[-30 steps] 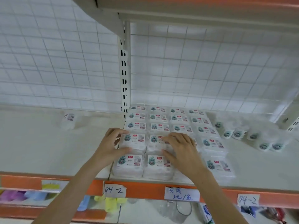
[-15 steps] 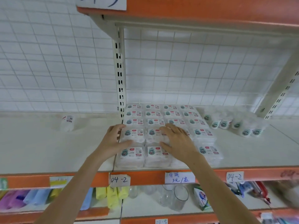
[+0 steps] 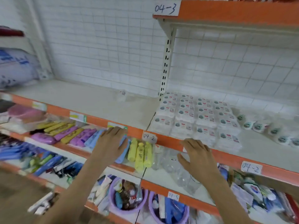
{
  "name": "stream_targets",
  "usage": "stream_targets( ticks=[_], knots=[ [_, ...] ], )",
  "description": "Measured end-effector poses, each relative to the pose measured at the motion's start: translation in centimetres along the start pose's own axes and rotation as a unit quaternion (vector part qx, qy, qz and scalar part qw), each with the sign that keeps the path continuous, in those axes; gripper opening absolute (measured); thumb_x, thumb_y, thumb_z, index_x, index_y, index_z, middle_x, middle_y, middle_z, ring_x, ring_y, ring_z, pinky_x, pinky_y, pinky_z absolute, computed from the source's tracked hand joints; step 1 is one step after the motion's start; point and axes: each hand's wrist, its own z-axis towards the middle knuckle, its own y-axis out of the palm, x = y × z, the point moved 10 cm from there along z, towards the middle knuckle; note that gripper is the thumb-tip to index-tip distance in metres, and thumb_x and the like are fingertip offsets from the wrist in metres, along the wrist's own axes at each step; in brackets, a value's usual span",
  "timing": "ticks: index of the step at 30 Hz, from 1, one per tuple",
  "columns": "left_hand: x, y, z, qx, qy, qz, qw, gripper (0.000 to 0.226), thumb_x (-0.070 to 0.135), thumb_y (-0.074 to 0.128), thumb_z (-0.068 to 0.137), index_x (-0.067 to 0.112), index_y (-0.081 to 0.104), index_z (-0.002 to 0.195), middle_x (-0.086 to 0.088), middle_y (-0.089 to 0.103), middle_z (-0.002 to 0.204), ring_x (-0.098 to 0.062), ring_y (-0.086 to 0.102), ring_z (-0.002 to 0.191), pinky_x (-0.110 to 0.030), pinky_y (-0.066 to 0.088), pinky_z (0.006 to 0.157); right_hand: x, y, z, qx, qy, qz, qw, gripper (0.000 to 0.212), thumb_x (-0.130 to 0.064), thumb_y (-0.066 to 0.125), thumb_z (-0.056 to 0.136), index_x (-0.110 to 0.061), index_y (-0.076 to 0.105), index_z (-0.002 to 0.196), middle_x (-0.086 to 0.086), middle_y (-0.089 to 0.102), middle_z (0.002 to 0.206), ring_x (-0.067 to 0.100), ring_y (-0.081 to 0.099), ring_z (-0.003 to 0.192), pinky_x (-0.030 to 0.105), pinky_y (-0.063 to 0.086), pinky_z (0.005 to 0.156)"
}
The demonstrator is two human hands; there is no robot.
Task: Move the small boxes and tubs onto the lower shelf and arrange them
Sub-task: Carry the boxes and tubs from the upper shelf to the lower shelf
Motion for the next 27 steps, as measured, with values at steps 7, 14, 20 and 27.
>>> stream_targets(
  ticks=[7, 14, 20, 27],
  knots=[
    [-2.2, -1.5, -14.7, -0.099, -0.099, 0.069, 0.988, 0.042, 0.04, 0.039, 0.078, 0.015, 0.067, 0.096, 0.0, 0.068, 0.089, -0.021, 0.066, 0.082, -0.032, 0.053, 0.07, -7.1, 3.8, -7.0, -0.099, -0.06, 0.047, 0.992, 0.033, -0.038, 0.05, 0.072, -0.021, 0.067, 0.095, -0.003, 0.066, 0.091, 0.022, 0.065, 0.079, 0.035, 0.053, 0.061],
    [-8.0, -6.8, -24.4, -0.083, -0.223, 0.11, 0.965, 0.033, 0.032, 0.065, 0.067, 0.016, 0.068, 0.096, 0.0, 0.068, 0.092, -0.023, 0.066, 0.084, -0.035, 0.053, 0.071, -17.5, 5.9, -7.1, -0.156, -0.145, 0.094, 0.972, 0.038, -0.028, 0.074, 0.072, -0.019, 0.063, 0.107, 0.0, 0.063, 0.102, 0.025, 0.061, 0.093, 0.037, 0.05, 0.072],
    [-15.3, -11.8, -29.8, -0.042, -0.281, 0.157, 0.946, 0.038, 0.038, 0.053, 0.068, 0.02, 0.066, 0.099, 0.001, 0.067, 0.097, -0.021, 0.067, 0.085, -0.034, 0.053, 0.067, -29.3, 7.5, -3.6, -0.149, -0.244, 0.151, 0.946, 0.041, -0.041, 0.049, 0.089, -0.025, 0.051, 0.126, -0.006, 0.052, 0.125, 0.019, 0.048, 0.117, 0.035, 0.04, 0.092],
    [-27.4, -15.7, -31.2, -0.031, -0.286, 0.197, 0.937, 0.042, 0.037, 0.067, 0.065, 0.021, 0.066, 0.104, 0.001, 0.068, 0.099, -0.02, 0.067, 0.087, -0.033, 0.054, 0.07, -41.8, 9.6, 3.9, -0.106, -0.265, 0.159, 0.945, 0.049, -0.049, 0.038, 0.079, -0.024, 0.06, 0.114, -0.007, 0.06, 0.112, 0.019, 0.059, 0.101, 0.035, 0.048, 0.079]
  ],
)
